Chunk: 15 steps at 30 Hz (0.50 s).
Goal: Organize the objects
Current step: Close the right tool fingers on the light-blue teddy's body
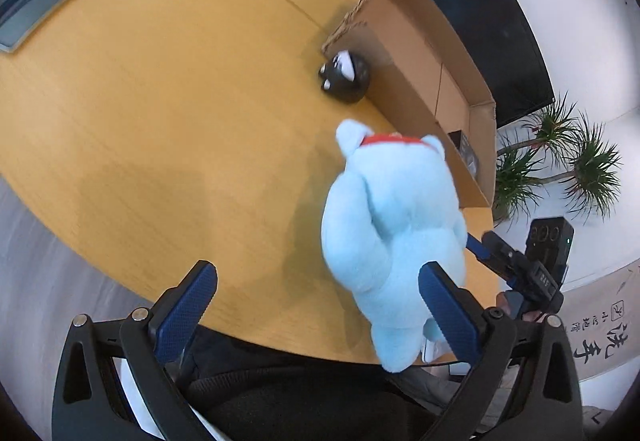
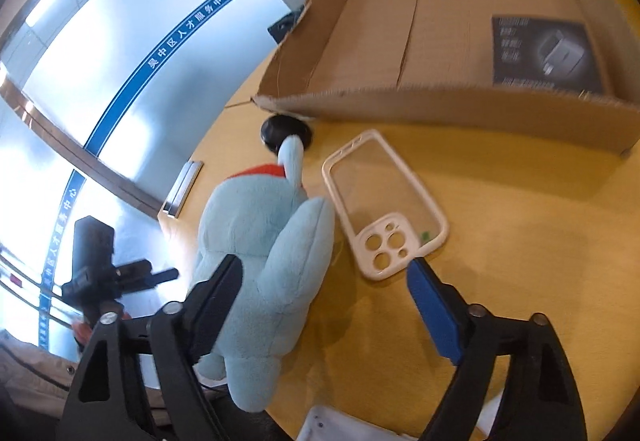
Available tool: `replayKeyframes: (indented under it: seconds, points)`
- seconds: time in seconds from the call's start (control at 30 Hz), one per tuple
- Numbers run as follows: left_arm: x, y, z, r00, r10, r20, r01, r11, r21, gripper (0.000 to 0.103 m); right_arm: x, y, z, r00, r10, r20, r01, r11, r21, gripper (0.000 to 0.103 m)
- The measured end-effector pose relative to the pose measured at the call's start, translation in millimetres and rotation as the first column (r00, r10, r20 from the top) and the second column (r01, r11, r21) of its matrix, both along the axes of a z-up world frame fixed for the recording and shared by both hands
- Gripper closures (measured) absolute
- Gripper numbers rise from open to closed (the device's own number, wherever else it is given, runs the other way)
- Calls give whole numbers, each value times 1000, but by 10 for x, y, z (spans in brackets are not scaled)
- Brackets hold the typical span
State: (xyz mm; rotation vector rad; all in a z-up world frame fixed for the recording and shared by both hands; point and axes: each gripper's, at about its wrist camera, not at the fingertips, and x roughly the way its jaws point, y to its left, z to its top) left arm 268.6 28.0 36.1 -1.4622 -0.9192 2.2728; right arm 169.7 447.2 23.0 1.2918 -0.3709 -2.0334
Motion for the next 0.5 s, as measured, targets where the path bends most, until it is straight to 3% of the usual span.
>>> replayKeyframes:
  seconds: [0.2, 0.3, 0.37, 0.43, 0.5]
  points:
    - [-45, 193, -152, 1000, -5, -1, 5, 1000, 15, 3, -31, -224, -173, 997, 51, 57, -50, 999, -12, 39]
    - [-89, 219, -191, 1000, -17, 4, 17, 999, 33, 3, -51, -248, -237, 996, 51, 79, -48, 998, -41, 53]
    - [-92, 226, -194, 1000, -29, 4, 29, 999, 31, 4, -71, -226, -267, 994, 48, 96, -42, 997, -64, 69]
    - [-106, 242, -190, 999, -40, 2, 40, 999, 34, 6, -94, -180, -281, 994, 42, 103, -34, 997, -74, 74]
    - [-129, 281, -182, 998, -55, -1, 55, 998, 37, 14, -96, -149, -298, 994, 38, 104, -30, 997, -77, 75]
